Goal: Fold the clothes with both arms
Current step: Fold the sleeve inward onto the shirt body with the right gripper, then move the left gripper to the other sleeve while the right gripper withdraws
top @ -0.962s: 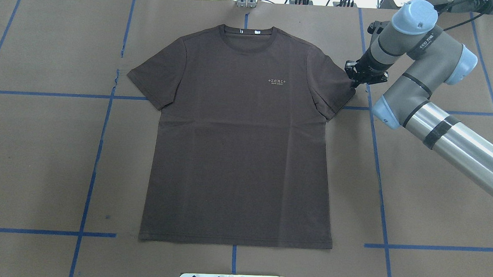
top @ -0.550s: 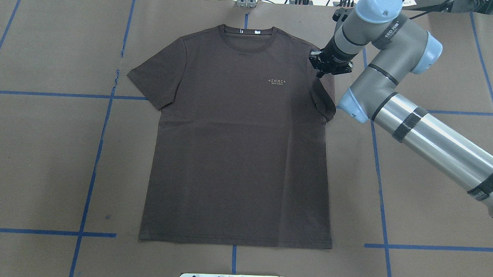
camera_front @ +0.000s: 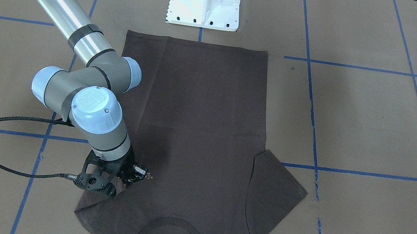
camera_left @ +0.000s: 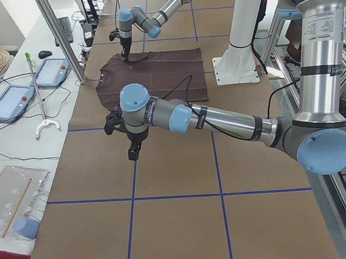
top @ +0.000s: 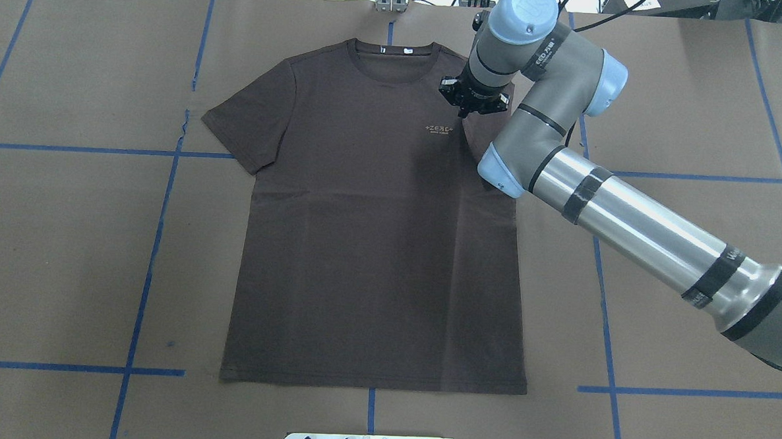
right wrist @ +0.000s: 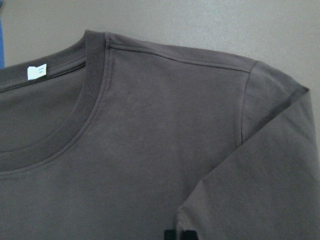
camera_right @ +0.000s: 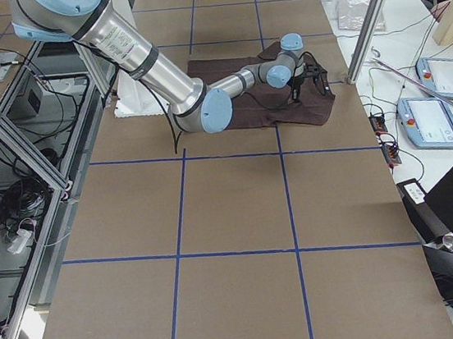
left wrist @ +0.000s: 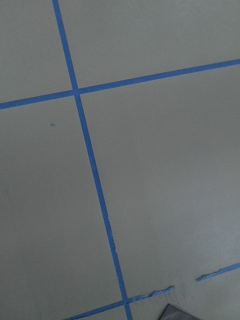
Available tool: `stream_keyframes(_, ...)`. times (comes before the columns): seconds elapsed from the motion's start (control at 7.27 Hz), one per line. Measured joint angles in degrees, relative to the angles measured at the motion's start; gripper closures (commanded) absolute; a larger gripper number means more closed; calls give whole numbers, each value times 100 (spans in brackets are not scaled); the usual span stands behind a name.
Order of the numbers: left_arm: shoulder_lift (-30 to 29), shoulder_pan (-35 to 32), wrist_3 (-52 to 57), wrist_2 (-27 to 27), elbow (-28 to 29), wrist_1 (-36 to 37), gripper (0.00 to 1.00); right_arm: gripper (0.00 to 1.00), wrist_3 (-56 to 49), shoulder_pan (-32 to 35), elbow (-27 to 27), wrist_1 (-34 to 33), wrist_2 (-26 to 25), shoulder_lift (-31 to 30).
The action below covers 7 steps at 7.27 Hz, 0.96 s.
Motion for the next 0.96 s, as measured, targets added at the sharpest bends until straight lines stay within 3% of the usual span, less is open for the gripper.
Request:
stream_keyframes(0.14, -25, 125, -155, 0, -11, -180, 0, 0, -66, 80, 158, 33, 49, -74)
stream_keyframes(0.27, -105, 364, -578, 12, -4, -427, 0, 0, -115, 187, 674, 38, 247, -386)
stream_keyframes(0.55, -613, 1133, -1659, 180, 280, -1000, 5, 0, -133, 359, 2466, 44, 920, -1795)
stream_keyframes(0.82, -1792, 1929, -2833, 426, 1212, -1315, 11, 0, -91, 415, 4083, -10, 1244, -3108)
stream_keyframes(0.96, -2213, 2262, -3277, 717, 1702, -1712, 11, 0, -101, 455, 4530, -13, 1309, -3511)
